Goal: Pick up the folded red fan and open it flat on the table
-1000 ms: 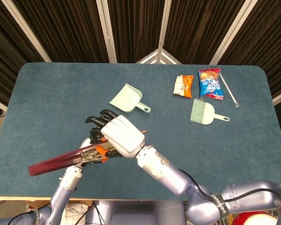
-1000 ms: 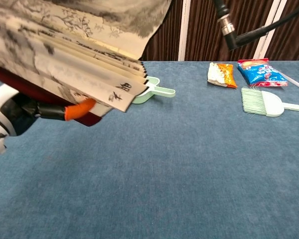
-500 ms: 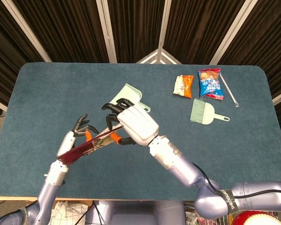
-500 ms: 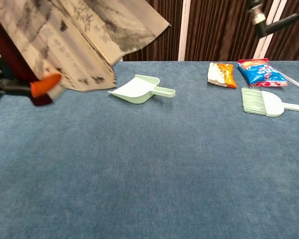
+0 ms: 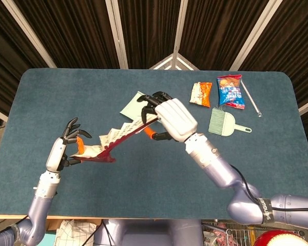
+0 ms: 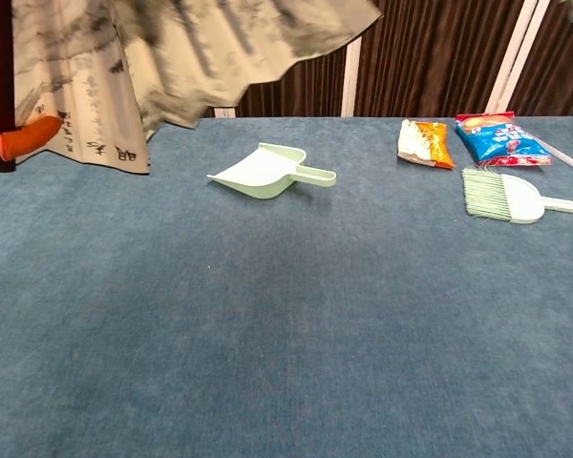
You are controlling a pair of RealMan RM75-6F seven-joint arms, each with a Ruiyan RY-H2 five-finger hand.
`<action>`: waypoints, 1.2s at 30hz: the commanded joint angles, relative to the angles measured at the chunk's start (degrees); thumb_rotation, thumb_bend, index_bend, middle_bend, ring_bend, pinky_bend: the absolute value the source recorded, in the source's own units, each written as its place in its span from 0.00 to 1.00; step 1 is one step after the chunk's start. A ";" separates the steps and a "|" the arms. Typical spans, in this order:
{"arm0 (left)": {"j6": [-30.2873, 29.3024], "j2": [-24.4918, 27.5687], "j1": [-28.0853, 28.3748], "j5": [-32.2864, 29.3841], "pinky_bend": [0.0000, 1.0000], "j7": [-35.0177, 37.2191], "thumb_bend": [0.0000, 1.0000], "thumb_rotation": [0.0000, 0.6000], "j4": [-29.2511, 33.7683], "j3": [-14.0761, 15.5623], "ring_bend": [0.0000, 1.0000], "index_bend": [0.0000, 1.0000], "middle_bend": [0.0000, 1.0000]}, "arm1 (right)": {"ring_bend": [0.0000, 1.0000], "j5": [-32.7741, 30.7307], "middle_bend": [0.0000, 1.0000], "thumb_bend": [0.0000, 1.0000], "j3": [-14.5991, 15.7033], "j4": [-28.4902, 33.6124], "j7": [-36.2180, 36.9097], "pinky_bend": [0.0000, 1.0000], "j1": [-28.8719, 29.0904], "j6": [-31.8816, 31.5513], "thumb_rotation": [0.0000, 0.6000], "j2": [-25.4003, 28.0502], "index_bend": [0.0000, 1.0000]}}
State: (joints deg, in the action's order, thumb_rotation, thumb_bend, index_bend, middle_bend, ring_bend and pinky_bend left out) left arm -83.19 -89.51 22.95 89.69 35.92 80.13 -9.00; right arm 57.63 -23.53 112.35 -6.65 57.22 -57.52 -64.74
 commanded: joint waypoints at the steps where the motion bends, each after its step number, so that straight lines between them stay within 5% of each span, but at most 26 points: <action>1: -1.11 0.21 -0.26 -0.06 0.14 0.05 0.48 1.00 -0.87 -0.43 0.03 0.78 0.39 | 0.33 0.58 0.26 0.47 0.29 -0.79 0.98 0.20 -0.87 -0.18 1.00 0.40 1.00; 12: -3.96 -1.41 2.42 0.91 0.14 -1.90 0.47 1.00 -9.55 -3.72 0.05 0.78 0.41 | 0.33 3.69 0.26 0.47 1.39 -5.44 8.57 0.20 -4.53 1.24 1.00 1.45 1.00; 36: -6.45 -9.23 8.44 2.24 0.14 -4.34 0.44 1.00 -27.88 -3.64 0.05 0.79 0.41 | 0.33 10.96 0.26 0.47 3.26 -14.18 21.67 0.20 -10.57 2.08 1.00 2.39 1.00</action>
State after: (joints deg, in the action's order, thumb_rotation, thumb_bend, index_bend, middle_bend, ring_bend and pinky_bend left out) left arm -89.35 -98.59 31.40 91.83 31.59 52.56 -12.87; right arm 68.21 -20.43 98.70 14.56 47.01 -55.25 -62.30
